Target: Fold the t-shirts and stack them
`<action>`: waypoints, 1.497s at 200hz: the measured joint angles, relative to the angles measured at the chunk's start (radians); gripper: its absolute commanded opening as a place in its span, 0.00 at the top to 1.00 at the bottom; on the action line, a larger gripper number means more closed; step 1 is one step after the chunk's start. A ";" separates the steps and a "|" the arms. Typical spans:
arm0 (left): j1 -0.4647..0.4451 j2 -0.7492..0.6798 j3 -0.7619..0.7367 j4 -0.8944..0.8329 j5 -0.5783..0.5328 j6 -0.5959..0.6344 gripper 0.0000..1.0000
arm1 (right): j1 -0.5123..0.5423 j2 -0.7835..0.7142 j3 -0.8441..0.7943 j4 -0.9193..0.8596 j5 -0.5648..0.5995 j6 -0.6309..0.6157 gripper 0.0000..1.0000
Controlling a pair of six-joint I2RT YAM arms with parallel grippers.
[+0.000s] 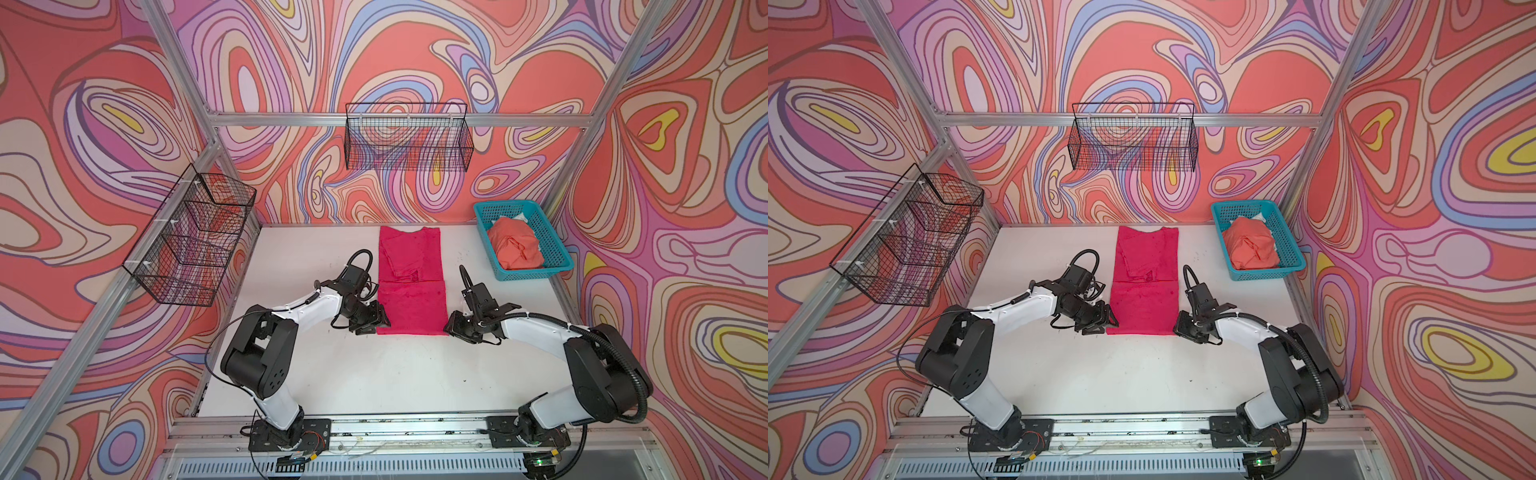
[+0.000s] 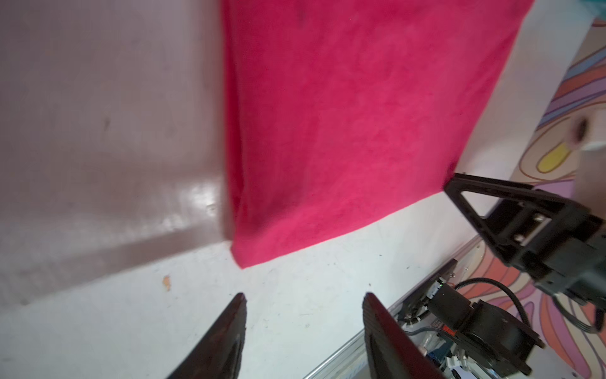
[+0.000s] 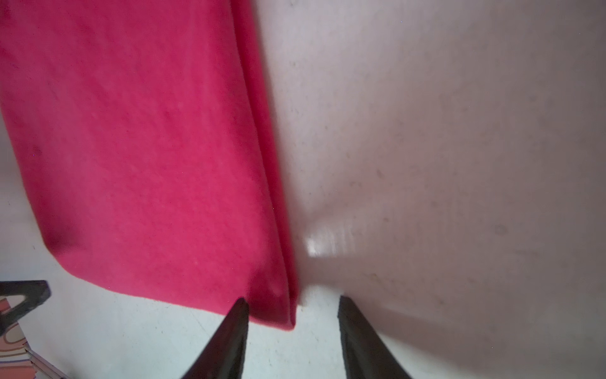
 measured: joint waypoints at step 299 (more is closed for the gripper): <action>-0.068 0.059 -0.045 0.185 -0.151 -0.029 0.87 | 0.000 -0.004 -0.066 0.115 -0.055 0.029 0.87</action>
